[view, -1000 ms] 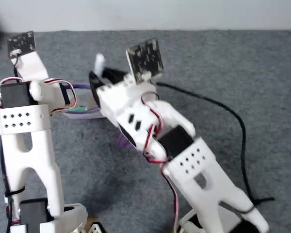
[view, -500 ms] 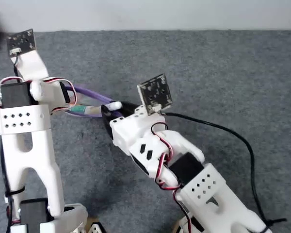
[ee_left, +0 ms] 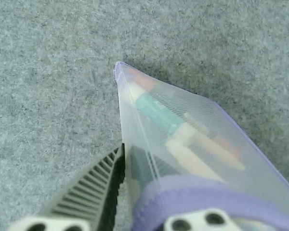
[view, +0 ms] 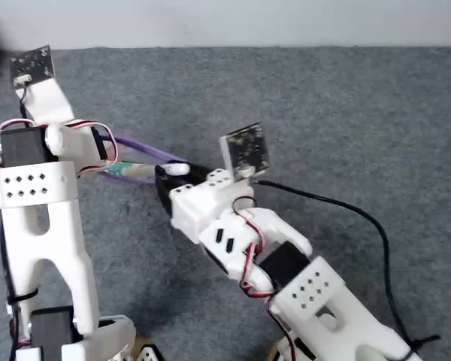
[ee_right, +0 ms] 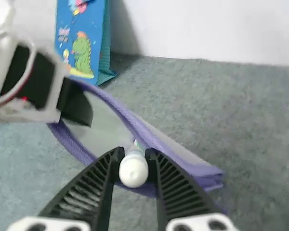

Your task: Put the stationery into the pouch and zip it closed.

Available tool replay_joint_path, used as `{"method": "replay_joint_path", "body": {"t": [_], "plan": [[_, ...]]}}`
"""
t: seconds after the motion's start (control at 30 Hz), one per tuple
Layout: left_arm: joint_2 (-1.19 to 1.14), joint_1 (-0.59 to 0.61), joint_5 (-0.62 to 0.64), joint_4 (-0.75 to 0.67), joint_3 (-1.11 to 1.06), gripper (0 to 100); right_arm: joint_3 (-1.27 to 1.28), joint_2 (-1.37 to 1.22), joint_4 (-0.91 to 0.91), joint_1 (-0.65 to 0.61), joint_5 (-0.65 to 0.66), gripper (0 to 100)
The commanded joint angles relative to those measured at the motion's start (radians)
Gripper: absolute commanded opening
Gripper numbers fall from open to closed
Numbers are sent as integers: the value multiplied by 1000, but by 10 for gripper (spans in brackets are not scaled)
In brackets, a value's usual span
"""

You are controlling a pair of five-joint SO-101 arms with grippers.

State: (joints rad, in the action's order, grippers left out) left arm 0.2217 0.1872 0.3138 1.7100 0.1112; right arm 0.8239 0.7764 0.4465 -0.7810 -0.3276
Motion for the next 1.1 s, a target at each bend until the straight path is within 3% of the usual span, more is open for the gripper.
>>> {"method": "replay_joint_path", "body": {"t": [0.0, 0.17, 0.47, 0.77, 0.9, 1.07], "plan": [[51, -15, 8, -3, 25, 13, -83, -76, 5, -22, 58, 80], [51, -25, 8, 6, 22, 13, -292, -114, 194, -25, 58, 213], [57, -25, 8, 6, 27, 13, -674, -116, 575, 33, 58, 191], [58, -25, 9, 21, 74, 13, -724, -122, 947, 116, 57, 194], [52, -25, 9, 20, 74, 13, -623, -119, 943, 90, 60, 194], [54, -25, 9, 20, 73, 13, -437, -124, 751, 65, 106, 191]]}}
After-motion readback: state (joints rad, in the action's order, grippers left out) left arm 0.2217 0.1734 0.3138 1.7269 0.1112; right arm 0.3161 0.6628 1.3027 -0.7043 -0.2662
